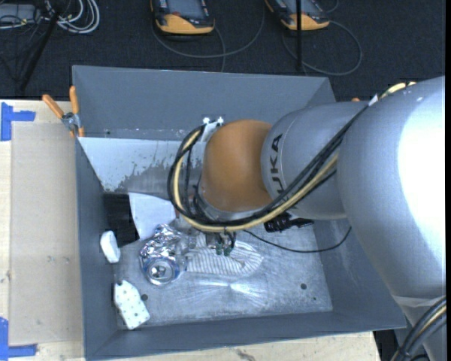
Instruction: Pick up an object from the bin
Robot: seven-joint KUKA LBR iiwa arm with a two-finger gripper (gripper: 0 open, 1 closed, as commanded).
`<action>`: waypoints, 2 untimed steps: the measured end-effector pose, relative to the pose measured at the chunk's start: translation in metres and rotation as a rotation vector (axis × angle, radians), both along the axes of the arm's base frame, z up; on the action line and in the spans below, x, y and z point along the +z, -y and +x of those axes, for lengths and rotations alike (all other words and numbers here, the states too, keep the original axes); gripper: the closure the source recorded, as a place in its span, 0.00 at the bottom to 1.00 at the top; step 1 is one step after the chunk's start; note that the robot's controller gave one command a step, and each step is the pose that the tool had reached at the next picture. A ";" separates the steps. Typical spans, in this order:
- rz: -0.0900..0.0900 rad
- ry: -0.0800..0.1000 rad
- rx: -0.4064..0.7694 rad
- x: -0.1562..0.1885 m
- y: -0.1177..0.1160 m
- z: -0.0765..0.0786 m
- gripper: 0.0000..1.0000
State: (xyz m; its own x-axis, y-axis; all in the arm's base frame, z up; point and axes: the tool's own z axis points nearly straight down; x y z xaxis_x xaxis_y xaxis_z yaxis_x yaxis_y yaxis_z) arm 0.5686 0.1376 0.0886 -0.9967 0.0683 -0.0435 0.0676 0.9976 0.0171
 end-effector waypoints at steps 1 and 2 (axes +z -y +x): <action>0.000 0.000 0.000 0.000 0.000 0.000 1.00; -0.004 -0.011 0.001 0.004 0.003 -0.005 1.00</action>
Offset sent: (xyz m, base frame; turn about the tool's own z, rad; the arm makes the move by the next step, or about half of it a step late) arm -0.0039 -0.0035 0.1045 -0.0081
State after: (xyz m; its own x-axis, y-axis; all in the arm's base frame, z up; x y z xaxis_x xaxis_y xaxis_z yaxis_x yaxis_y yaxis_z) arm 0.5636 0.1344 0.0923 -0.9972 0.0670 -0.0327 0.0667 0.9977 0.0121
